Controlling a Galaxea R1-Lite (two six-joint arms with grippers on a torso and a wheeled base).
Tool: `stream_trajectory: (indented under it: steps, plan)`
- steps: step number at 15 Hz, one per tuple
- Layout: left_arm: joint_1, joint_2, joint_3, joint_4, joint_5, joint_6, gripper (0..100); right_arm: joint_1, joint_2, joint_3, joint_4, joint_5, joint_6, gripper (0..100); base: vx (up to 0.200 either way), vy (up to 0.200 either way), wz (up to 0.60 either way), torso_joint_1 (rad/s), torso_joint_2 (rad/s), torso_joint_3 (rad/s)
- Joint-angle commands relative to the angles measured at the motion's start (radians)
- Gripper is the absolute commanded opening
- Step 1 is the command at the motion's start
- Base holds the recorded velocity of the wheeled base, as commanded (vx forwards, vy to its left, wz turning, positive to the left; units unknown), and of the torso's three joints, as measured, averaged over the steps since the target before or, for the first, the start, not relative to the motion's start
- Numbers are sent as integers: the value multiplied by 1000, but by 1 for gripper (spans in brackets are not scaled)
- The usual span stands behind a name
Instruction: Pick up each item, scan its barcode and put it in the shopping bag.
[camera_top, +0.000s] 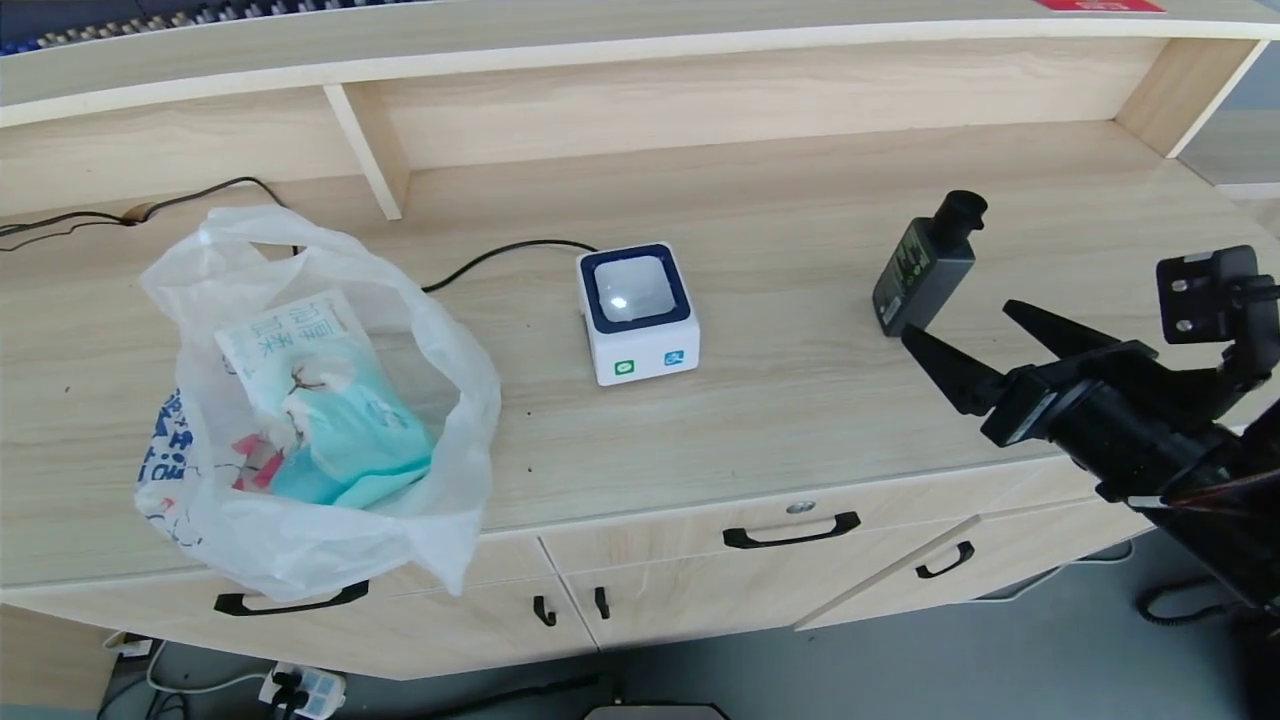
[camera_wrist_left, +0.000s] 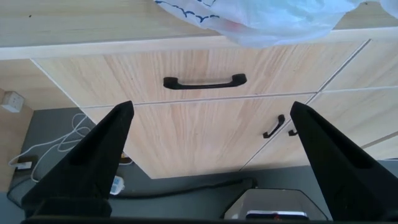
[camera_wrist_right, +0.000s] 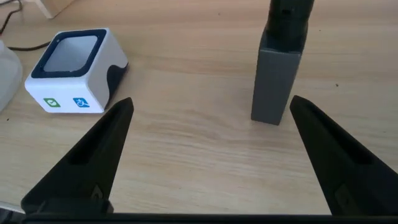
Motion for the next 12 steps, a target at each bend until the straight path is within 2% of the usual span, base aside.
stream_trajectory:
  steps: [1,2,5,8,12]
  plan:
    - [1,0,0,-1,0,1,100,3,98,-60,-13,1,-4,100,0,200,0,-12,-17,7]
    - [1,0,0,-1,0,1,100,4,106,-66,-13,2,-4,100,0,200,0,-12,2,7]
    - [1,0,0,-1,0,1,100,12,188,-107,-28,2,-8,100,0,0,0,0,0,0]
    - [1,0,0,-2,0,4,100,-19,300,-159,-163,-1,-7,100,0,0,0,0,0,0]
    - [1,0,0,-5,0,8,100,-37,316,-178,-181,-2,-8,100,0,0,0,0,0,0]
